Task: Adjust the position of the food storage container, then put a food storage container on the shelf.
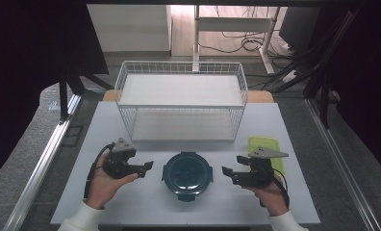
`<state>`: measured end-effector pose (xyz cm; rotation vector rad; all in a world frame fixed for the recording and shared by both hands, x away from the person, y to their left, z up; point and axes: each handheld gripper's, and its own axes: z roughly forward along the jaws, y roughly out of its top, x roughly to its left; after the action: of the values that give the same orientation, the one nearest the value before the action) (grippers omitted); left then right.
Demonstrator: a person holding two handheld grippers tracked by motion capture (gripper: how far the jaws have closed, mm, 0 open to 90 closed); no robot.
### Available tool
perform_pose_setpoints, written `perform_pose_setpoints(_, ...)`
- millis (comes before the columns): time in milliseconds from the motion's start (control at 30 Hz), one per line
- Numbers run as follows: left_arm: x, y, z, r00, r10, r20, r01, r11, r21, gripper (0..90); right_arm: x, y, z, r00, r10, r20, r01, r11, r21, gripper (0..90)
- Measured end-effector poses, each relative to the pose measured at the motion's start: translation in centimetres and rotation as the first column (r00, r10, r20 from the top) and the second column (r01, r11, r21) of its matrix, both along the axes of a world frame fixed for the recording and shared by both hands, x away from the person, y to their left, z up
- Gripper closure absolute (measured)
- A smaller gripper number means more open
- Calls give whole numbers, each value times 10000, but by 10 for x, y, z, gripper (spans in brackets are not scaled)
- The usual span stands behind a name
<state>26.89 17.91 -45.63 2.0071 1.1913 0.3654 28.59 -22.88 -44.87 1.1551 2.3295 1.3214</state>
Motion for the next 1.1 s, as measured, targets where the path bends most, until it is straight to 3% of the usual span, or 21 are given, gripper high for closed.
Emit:
perform_pose_setpoints(233,-7,-2,2,9997,-254,-12,253,9992,-322,231,0,-1,1,10000,21,12,-21,10000,-24,250)
perform_pose_setpoints(300,-9,-4,2,9998,-175,52,176,9998,-134,230,0,0,1,9999,112,-2,-112,9999,-29,251)
perform_pose_setpoints(367,-10,-7,3,9996,-290,-30,289,9991,-306,224,-1,1,2,9999,145,8,-144,9999,-43,251)
perform_pose_setpoints(467,-9,-9,3,9998,-183,-85,180,9993,-312,170,-2,1,3,9999,119,24,-119,9999,5,251)
perform_pose_setpoints(600,-9,-7,-1,9984,25,-556,-60,9980,-634,151,-2,3,4,10000,88,-44,-88,10000,16,238)
perform_pose_setpoints(633,-9,-8,-3,9980,96,-621,-129,9985,-526,138,-3,5,3,9998,149,-98,-149,9999,-27,225)
perform_pose_setpoints(867,-11,-11,-4,9973,5,-736,-53,9979,-644,138,-5,11,4,9985,358,-417,-356,9994,57,204)
perform_pose_setpoints(967,-11,-10,-5,9946,-117,-1036,-12,9924,-1231,136,-5,14,3,9975,294,-636,-286,9995,129,192)
perform_pose_setpoints(1000,-11,-10,-5,9946,-117,-1036,-12,9924,-1231,135,-5,14,3,9975,294,-636,-286,9995,129,192)
perform_pose_setpoints(1033,-9,-9,-8,9890,-361,-1437,96,9834,-1812,131,-5,17,2,9960,291,-843,-272,9994,235,180)
perform_pose_setpoints(1067,-9,-9,-8,9890,-361,-1437,96,9834,-1812,116,-5,17,2,9960,291,-843,-272,9994,235,180)
perform_pose_setpoints(1100,-7,-9,-10,9851,-511,-1644,144,9760,-2173,116,-5,18,1,9949,314,-955,-292,9993,239,169)
